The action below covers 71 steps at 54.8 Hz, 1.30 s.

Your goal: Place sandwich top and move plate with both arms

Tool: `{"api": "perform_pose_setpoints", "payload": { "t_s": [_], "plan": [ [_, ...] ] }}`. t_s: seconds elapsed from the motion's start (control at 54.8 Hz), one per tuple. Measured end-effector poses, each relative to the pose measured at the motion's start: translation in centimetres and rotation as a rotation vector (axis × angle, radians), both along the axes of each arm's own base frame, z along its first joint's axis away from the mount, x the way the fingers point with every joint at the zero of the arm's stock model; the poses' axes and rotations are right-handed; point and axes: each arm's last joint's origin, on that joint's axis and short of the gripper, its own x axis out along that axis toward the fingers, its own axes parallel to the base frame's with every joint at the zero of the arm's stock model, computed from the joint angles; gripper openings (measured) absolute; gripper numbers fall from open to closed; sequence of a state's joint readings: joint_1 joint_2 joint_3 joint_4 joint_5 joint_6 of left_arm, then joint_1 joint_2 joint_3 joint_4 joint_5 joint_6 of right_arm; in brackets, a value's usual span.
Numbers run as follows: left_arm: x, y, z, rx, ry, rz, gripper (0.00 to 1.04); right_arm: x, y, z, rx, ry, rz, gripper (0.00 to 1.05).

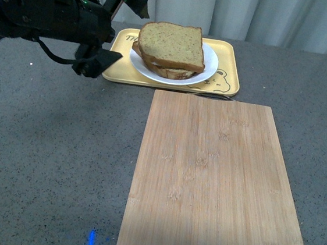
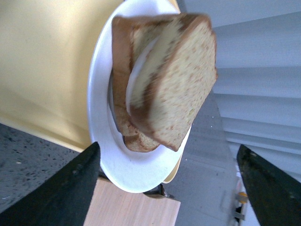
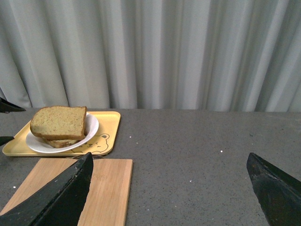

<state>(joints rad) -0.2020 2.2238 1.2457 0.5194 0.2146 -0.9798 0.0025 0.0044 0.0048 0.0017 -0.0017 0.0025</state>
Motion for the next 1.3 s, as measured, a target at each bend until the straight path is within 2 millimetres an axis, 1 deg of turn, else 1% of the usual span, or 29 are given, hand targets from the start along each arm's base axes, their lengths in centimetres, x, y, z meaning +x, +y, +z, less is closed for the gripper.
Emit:
{"api": "perform_pose_setpoints", "payload": {
  "t_s": [0.073,0.091,0.128,0.201,0.292,0.328,0.365,0.401,0.42,0.456,0.474,0.493,0.511,0.529,0.566,0.584,0.657,0.73,0.931,1.058,1.186,1.296],
  "plan": [
    [-1.1,0.4,1.2,0.172,-0.064,-0.012,0.98,0.0,0.0,0.0,0.000,0.000,0.000,0.95],
    [-1.2,0.4,1.3,0.188,-0.067,-0.007,0.98,0.0,0.0,0.0,0.000,0.000,0.000,0.95],
    [-1.9,0.5,1.6,0.289,-0.097,-0.019,0.98,0.0,0.0,0.0,0.000,0.000,0.000,0.95],
    [-3.0,0.7,1.9,0.430,-0.145,-0.053,0.98,0.0,0.0,0.0,0.000,0.000,0.000,0.95],
    [-4.7,1.1,1.8,0.655,-0.211,-0.087,0.98,0.0,0.0,0.0,0.000,0.000,0.000,0.95],
    [-5.0,1.2,1.7,0.699,-0.222,-0.111,0.98,0.0,0.0,0.0,0.000,0.000,0.000,0.95],
    [-5.2,1.2,1.6,0.754,-0.253,-0.094,0.96,0.0,0.0,0.0,0.000,0.000,0.000,0.95],
    [-5.7,1.5,1.6,0.828,-0.355,-0.016,0.89,0.0,0.0,0.0,0.000,0.000,0.000,0.95],
    [-5.9,1.6,1.6,0.847,-0.374,0.010,0.87,0.0,0.0,0.0,0.000,0.000,0.000,0.95],
    [-7.0,2.1,1.5,0.883,-0.458,0.058,0.80,0.0,0.0,0.0,0.000,0.000,0.000,0.95],
    [-7.6,2.4,1.5,0.890,-0.492,0.077,0.77,0.0,0.0,0.0,0.000,0.000,0.000,0.95],
    [-7.7,2.6,1.5,0.892,-0.498,0.082,0.75,0.0,0.0,0.0,0.000,0.000,0.000,0.95],
    [-8.5,3.0,1.7,0.897,-0.534,0.103,0.71,0.0,0.0,0.0,0.000,0.000,0.000,0.95],
    [-8.9,3.1,1.8,0.900,-0.545,0.110,0.69,0.0,0.0,0.0,0.000,0.000,0.000,0.95],
    [-10.2,3.8,2.3,0.910,-0.582,0.133,0.62,0.0,0.0,0.0,0.000,0.000,0.000,0.95],
    [-10.5,4.0,2.5,0.910,-0.590,0.138,0.60,0.0,0.0,0.0,0.000,0.000,0.000,0.95],
    [-12.3,4.9,3.6,0.919,-0.623,0.155,0.48,0.0,0.0,0.0,0.000,0.000,0.000,0.95],
    [-14.1,5.6,4.1,0.926,-0.631,0.159,0.35,0.0,0.0,0.0,0.000,0.000,0.000,0.95],
    [-18.2,7.1,4.2,0.935,-0.606,0.143,0.03,0.0,0.0,0.0,0.000,0.000,0.000,0.95],
    [-20.4,7.6,4.8,0.937,-0.621,0.143,0.04,0.0,0.0,0.0,0.000,0.000,0.000,0.95],
    [-22.1,8.1,4.9,0.940,-0.611,0.144,0.04,0.0,0.0,0.0,0.000,0.000,0.000,0.95],
    [-23.8,8.6,5.8,0.941,-0.602,0.135,0.04,0.0,0.0,0.0,0.000,0.000,0.000,0.95]
  ]
}}
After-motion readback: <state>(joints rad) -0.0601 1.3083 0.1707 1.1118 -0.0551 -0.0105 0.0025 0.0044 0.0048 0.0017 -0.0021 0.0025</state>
